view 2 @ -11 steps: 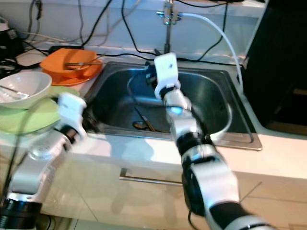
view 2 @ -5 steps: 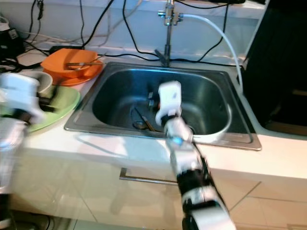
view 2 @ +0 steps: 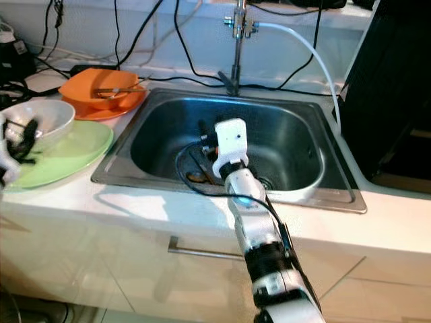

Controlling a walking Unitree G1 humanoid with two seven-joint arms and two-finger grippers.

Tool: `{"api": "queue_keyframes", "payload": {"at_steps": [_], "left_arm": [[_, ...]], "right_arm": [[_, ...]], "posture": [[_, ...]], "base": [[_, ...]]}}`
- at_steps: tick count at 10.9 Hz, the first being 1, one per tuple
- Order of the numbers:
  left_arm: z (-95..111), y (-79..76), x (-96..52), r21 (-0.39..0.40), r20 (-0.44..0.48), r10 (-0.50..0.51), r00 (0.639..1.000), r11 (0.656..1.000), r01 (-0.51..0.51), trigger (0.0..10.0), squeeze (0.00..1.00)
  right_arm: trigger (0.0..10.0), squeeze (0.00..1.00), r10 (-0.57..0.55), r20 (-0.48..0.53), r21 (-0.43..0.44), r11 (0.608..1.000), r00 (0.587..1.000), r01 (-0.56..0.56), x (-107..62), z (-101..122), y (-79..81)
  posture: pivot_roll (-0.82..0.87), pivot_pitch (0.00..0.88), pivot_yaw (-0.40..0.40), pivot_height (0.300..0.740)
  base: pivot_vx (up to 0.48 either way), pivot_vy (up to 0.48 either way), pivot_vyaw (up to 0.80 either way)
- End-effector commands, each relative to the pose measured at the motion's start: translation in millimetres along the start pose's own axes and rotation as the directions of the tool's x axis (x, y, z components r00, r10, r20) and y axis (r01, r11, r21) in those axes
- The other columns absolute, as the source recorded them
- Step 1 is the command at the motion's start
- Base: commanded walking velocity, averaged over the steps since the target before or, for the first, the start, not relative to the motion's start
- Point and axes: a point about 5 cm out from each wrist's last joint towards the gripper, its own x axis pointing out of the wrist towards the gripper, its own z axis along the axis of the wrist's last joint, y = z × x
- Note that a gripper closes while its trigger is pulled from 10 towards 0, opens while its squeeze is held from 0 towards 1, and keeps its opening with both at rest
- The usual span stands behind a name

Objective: Kitchen organization

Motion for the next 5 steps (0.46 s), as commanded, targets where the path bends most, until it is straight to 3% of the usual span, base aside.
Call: {"api": "queue_keyframes", "payload": {"at_steps": [1, 5], "left_arm": [[-4.4, 5.3, 2.6, -0.002, -0.026, 0.022, 0.999, 1.0, -0.022, 10.0, 0.0], [-19.6, 13.1, 9.6, -0.045, -0.08, 0.058, 0.995, 0.997, -0.062, 10.0, 0.0]], "right_arm": [[10.0, 0.0, 0.008, 0.005, -0.013, 1.0, 1.0, -0.008, 0.1, 4.0, 0.3], [10.0, 0.0, 0.011, -0.006, -0.012, 1.0, 1.0, -0.011, -1.8, 4.2, 0.6]], "posture": [[0.24, 0.015, -0.015, 0.74], [0.23, 0.019, -0.015, 0.74]], "base": [[0.0, 0.0, 0.0], [0.0, 0.0, 0.0]]}}
